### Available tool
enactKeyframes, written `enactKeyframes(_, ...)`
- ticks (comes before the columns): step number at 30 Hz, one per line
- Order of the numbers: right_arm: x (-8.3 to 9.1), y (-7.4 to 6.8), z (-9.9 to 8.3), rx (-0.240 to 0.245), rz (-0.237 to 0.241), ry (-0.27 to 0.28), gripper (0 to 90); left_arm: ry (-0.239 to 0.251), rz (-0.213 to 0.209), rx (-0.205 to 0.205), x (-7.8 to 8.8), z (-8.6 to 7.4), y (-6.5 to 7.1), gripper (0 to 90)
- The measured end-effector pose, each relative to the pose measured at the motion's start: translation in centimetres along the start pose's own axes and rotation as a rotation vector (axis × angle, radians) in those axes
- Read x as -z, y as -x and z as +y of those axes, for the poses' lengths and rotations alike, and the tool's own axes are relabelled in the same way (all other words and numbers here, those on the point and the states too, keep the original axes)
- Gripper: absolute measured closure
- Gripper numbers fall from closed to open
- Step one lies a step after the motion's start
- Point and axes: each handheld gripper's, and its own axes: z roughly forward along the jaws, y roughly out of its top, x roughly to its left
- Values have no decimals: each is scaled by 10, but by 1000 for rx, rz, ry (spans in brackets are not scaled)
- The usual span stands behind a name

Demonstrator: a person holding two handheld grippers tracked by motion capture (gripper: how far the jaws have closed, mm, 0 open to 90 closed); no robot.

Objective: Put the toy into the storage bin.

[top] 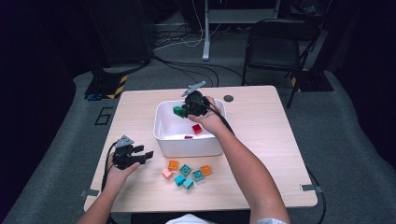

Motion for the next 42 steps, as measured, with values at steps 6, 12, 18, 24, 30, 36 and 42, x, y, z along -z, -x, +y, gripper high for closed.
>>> enactKeyframes(6, -12, 1, 0, -5, -12, -57, 651, -2, -4, -3, 0, 0, -1, 397)
enactKeyframes(12, -14, 1, 1, 1, -7, -59, 608, 4, -1, -1, 0, 0, 0, 397)
enactKeyframes(18, 0, -1, 4, 5, -15, -33, 596, 1, -1, 1, 0, 0, -1, 397)
enactKeyframes(24, 25, -7, 8, -19, -22, 7, 573, 3, 3, -2, 0, 0, -1, 397)
enactKeyframes(30, 47, -17, 8, -4, -5, 30, 547, -1, 5, -1, 1, 0, -1, 397)
enactKeyframes(36, 66, -29, 0, 32, -1, 51, 537, -7, 5, -2, 1, 0, -1, 396)
enactKeyframes(42, 82, -39, -12, 29, 8, 64, 526, -6, 7, -3, 1, 0, -1, 396)
